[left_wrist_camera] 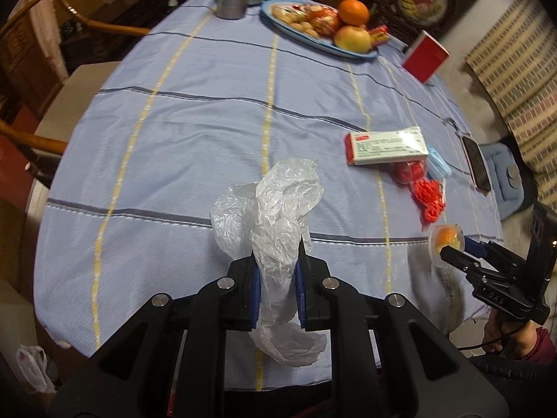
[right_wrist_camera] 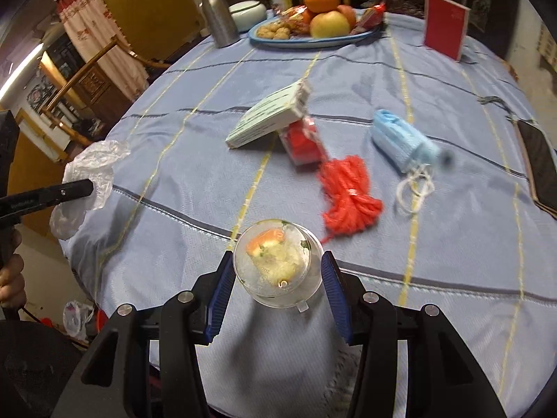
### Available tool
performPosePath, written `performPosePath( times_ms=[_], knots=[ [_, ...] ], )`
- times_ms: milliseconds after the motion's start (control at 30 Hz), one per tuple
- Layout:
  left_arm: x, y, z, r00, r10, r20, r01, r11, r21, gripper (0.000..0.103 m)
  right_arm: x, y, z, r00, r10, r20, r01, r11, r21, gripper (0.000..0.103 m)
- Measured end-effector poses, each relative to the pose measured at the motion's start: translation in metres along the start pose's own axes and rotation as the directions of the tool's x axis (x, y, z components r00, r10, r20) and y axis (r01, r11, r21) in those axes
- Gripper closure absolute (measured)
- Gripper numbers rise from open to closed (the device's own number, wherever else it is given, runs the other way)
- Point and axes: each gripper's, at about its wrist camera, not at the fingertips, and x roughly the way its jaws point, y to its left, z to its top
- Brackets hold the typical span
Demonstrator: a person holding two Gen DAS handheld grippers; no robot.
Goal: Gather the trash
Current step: 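Grasp the clear plastic food cup with the right tool while the left tool holds the bag, then carry both items to the red wastebasket and open the left tool over it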
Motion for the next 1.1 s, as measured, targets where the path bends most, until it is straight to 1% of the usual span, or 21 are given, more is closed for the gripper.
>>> performPosePath(
  times_ms=[167,300,500,633,733,833,967,1100],
  knots=[
    [0.006,-0.007,0.001,0.999,-0.034,-0.013,0.034,0.999,0.022,0.085,-0.023,-0.009,-0.004,0.999,-0.035,0.040,0.034,0.999,0.036,0.053],
    [0.007,-0.016,0.002,0.999,-0.052,-0.002,0.052,0.998,0.035,0.085,-0.039,-0.014,0.000,0.996,-0.043,0.076,0.039,0.998,0.048,0.053],
    [0.001,-0.023,0.002,0.998,-0.046,0.031,0.045,0.999,0.014,0.085,-0.057,-0.018,0.016,0.992,0.015,0.128,-0.021,0.999,0.043,0.053],
    [-0.007,-0.021,-0.002,0.999,-0.017,0.051,0.017,1.000,-0.015,0.085,-0.058,-0.013,0.024,0.989,0.064,0.130,-0.066,0.998,0.009,0.053],
    [-0.012,-0.014,-0.008,0.998,0.015,0.058,-0.011,0.998,-0.068,0.085,-0.051,-0.007,0.030,0.989,0.102,0.110,-0.099,0.994,-0.034,0.053],
    [-0.019,-0.005,-0.018,0.996,0.057,0.065,-0.048,0.991,-0.123,0.086,-0.039,-0.001,0.036,0.986,0.151,0.072,-0.146,0.987,-0.067,0.053],
    [-0.033,0.009,-0.037,0.990,0.118,0.075,-0.099,0.972,-0.213,0.086,-0.025,0.013,0.046,0.976,0.217,0.023,-0.212,0.969,-0.126,0.053],
    [-0.051,0.028,-0.067,0.979,0.192,0.074,-0.158,0.931,-0.328,0.086,-0.010,0.036,0.053,0.960,0.277,-0.035,-0.278,0.939,-0.202,0.053]
  ],
)
